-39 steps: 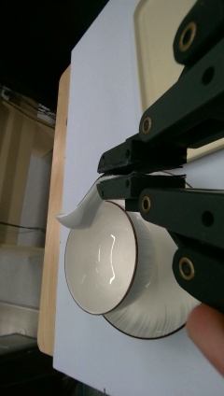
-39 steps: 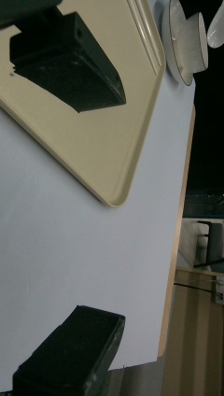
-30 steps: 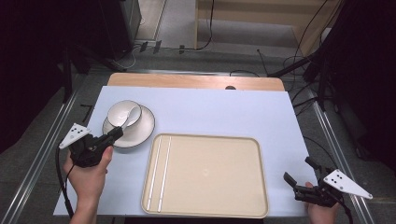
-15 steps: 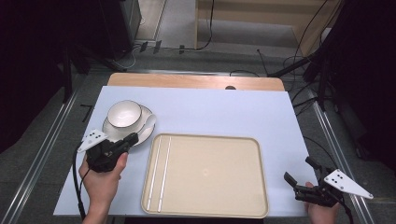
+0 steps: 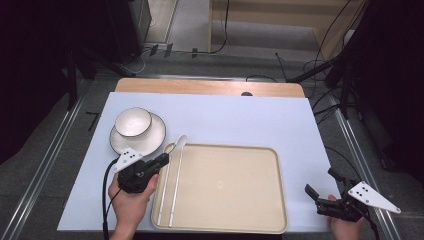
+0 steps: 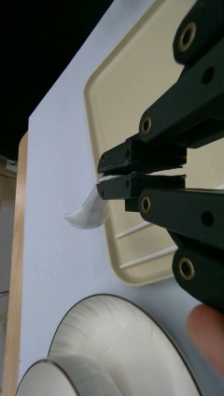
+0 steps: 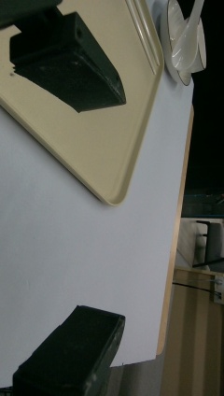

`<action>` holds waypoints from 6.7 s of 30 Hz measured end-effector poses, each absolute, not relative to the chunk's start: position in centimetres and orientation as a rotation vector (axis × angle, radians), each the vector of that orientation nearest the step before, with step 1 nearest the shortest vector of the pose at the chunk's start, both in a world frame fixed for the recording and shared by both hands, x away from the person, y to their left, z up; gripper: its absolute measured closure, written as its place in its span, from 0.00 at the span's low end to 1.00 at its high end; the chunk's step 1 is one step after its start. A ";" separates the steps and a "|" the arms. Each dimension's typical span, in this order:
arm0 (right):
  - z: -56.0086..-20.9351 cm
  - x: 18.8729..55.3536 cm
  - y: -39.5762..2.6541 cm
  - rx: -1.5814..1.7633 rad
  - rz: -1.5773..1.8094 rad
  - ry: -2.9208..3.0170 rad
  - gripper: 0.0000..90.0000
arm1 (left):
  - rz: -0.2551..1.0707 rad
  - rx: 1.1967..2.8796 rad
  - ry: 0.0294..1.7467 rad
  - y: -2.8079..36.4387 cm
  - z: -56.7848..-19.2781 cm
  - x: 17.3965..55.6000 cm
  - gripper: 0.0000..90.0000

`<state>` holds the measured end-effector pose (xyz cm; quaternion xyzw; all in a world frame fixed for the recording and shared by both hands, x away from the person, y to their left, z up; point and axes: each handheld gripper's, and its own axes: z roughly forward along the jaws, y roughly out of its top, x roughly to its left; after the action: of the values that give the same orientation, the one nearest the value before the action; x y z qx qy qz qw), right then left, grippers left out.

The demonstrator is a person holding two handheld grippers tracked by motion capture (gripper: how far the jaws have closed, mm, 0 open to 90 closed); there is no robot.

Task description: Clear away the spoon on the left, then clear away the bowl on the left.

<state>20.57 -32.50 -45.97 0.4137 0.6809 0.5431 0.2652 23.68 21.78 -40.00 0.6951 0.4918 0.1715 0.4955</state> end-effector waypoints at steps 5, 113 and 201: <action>-46.0 20.6 -32.5 1.116 1.467 1.840 0.00 | 0.398 1.710 1.183 20.5 -40.9 23.6 0.97; -45.9 20.5 -32.7 1.117 1.468 1.829 0.00 | 0.230 1.869 1.061 22.2 -41.4 26.4 0.00; -46.1 20.7 -32.7 1.130 1.483 1.820 0.00 | 0.341 1.680 1.877 35.8 -42.2 39.8 0.91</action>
<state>20.66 -32.67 -46.06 0.4182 0.6737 0.5488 0.2647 39.84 35.76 -42.21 0.6313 0.7055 0.1281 0.2955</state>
